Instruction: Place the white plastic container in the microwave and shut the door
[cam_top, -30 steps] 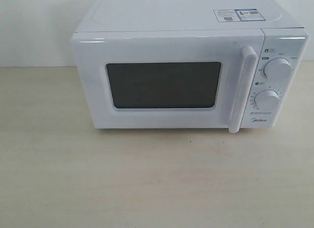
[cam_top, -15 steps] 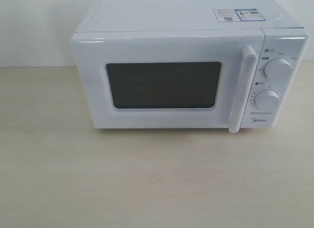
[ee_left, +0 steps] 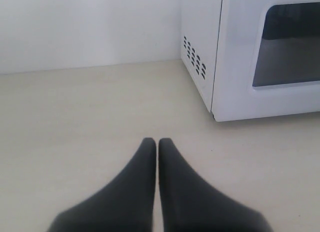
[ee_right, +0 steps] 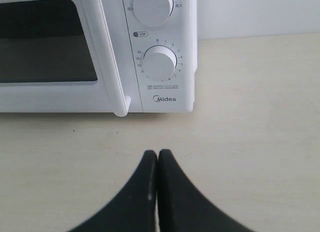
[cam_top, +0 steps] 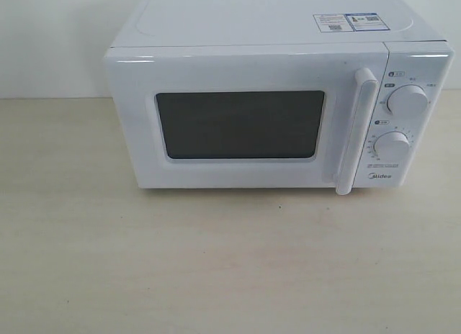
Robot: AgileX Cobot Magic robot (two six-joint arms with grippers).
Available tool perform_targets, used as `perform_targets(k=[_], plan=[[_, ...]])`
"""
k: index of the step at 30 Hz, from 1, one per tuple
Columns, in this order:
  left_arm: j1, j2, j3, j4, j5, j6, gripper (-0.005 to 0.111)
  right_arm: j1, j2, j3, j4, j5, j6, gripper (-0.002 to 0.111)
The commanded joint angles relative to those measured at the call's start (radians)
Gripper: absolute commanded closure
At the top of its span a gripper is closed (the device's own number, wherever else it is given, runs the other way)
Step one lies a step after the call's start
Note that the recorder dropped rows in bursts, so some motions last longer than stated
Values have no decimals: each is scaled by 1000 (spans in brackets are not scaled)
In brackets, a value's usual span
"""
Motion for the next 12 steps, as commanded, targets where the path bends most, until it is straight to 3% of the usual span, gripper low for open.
perform_targets(k=[1, 12], plan=[[1, -2, 4, -8, -1, 7, 103, 0, -4, -1, 1, -5, -2, 109], [1, -2, 4, -8, -1, 7, 103, 0, -4, -1, 1, -32, -2, 109]])
